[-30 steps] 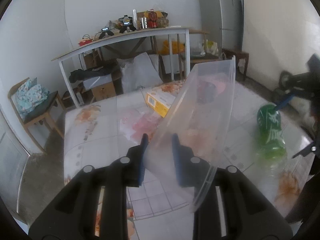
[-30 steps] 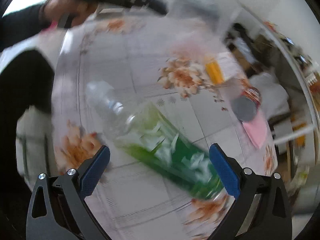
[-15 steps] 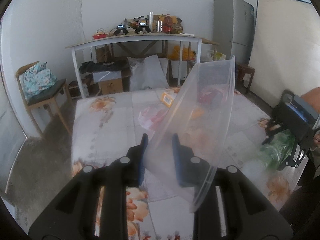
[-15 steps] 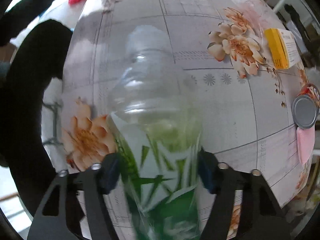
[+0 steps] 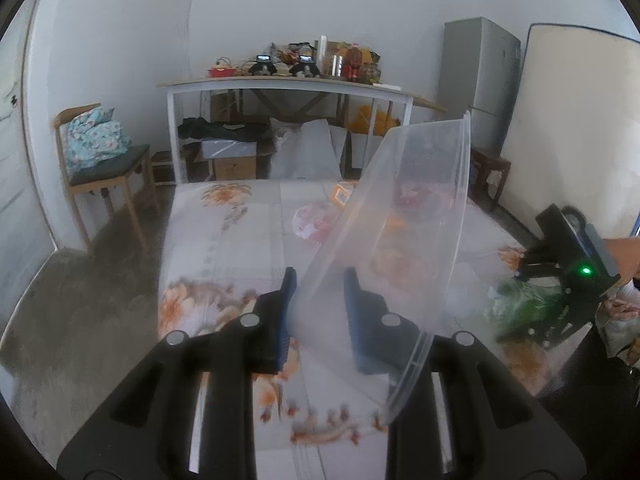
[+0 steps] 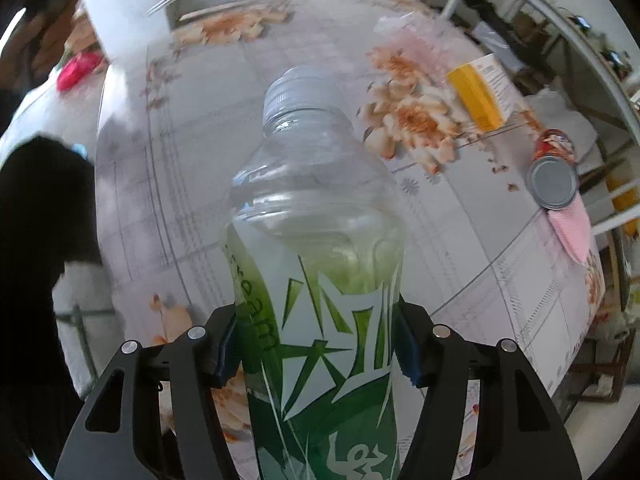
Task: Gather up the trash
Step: 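Carry cup and bottle to the basket and open the left tool dropping the cup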
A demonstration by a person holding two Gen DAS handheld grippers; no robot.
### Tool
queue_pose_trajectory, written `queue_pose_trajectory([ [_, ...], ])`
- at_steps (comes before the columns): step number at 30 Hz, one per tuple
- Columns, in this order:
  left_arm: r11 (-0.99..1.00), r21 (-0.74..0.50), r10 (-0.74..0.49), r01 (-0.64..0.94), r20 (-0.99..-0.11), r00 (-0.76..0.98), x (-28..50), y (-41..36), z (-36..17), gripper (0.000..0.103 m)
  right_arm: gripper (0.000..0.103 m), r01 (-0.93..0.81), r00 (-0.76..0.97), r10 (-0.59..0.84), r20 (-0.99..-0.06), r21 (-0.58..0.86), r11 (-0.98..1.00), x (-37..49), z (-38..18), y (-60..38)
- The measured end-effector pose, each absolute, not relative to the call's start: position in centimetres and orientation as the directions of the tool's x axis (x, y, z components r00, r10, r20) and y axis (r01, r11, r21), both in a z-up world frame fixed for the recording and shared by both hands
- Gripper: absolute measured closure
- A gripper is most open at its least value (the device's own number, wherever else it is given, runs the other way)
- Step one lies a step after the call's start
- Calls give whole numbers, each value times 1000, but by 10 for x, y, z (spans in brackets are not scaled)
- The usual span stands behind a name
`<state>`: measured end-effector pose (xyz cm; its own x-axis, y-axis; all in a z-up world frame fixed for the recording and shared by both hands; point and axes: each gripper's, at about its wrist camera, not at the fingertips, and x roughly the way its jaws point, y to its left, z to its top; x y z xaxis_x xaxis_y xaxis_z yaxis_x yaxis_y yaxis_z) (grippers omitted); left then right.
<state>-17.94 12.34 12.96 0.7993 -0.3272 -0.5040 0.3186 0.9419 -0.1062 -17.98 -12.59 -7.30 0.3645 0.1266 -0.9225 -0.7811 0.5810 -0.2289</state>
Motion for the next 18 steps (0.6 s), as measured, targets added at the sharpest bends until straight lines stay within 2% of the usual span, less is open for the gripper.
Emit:
queue_pose_trajectory([
  [5, 960, -133, -279, 245, -491, 826, -222, 155, 141, 81, 43, -766, 412, 186, -892, -228, 600, -191, -47, -107],
  [9, 982, -129, -187, 141, -498, 847, -273, 191, 146, 81, 43, -791, 432, 278, -858, -212, 574, -205, -23, -62],
  [15, 988, -112, 19, -105, -587, 809, -376, 265, 120, 81, 43, -881, 349, 448, -823, -126, 456, -256, -3, 48],
  [18, 961, -117, 116, -252, -656, 746, -428, 304, 86, 81, 43, -929, 254, 521, -815, -57, 364, -295, -8, 112],
])
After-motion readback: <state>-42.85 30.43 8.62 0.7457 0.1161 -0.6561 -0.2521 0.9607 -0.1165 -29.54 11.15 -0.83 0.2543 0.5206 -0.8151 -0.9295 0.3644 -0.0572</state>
